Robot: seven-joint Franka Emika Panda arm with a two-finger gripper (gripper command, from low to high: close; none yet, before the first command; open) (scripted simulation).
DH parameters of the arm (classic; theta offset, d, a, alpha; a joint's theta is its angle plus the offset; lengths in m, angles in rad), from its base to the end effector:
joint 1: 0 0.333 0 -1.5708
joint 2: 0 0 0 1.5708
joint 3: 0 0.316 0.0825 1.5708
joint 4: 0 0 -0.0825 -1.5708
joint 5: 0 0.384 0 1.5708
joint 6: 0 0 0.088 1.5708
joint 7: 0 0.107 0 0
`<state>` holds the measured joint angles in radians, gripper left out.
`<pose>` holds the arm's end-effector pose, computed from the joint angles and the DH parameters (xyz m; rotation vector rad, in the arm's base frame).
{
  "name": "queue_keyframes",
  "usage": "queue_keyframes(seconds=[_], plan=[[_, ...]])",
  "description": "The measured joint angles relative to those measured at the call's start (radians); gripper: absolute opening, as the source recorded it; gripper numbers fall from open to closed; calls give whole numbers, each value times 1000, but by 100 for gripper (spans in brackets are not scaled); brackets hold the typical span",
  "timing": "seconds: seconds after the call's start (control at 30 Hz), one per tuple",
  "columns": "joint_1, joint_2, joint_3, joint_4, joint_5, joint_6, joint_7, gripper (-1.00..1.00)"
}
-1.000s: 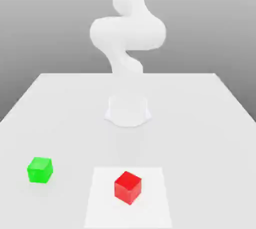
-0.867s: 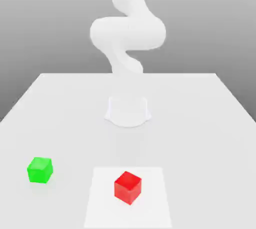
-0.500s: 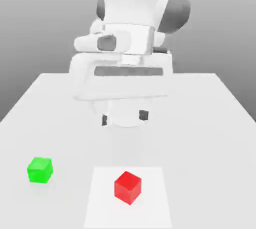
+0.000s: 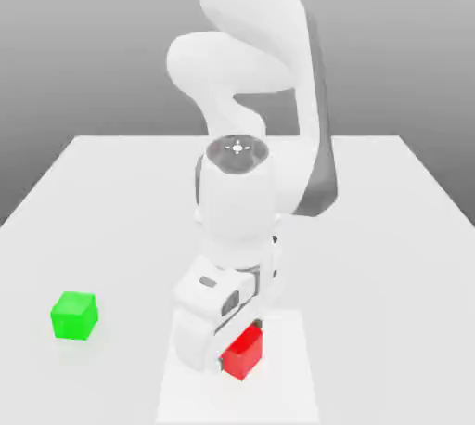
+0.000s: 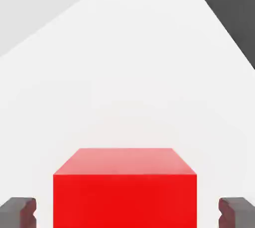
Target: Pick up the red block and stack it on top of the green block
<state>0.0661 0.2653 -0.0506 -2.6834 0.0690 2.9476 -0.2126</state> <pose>0.4049 0.0000 0.1483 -3.1312 -0.2544 0.0005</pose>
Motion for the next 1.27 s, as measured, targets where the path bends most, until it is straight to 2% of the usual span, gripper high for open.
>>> queue_keyframes(seconds=[0.13,0.33,0.8,0.97,1.13,1.17,1.27], plan=[[-2,3,2,0,0,1,0,-100],[4,-186,-21,-27,-52,-159,34,-100],[-334,-290,-182,-20,-114,-268,-334,-100],[-433,-305,-238,-15,-98,-289,-493,-100],[-452,-157,-201,-7,15,-155,-596,-100],[-462,-123,-185,-5,42,-123,-616,100],[-462,-123,-185,-5,42,-123,-616,100]])
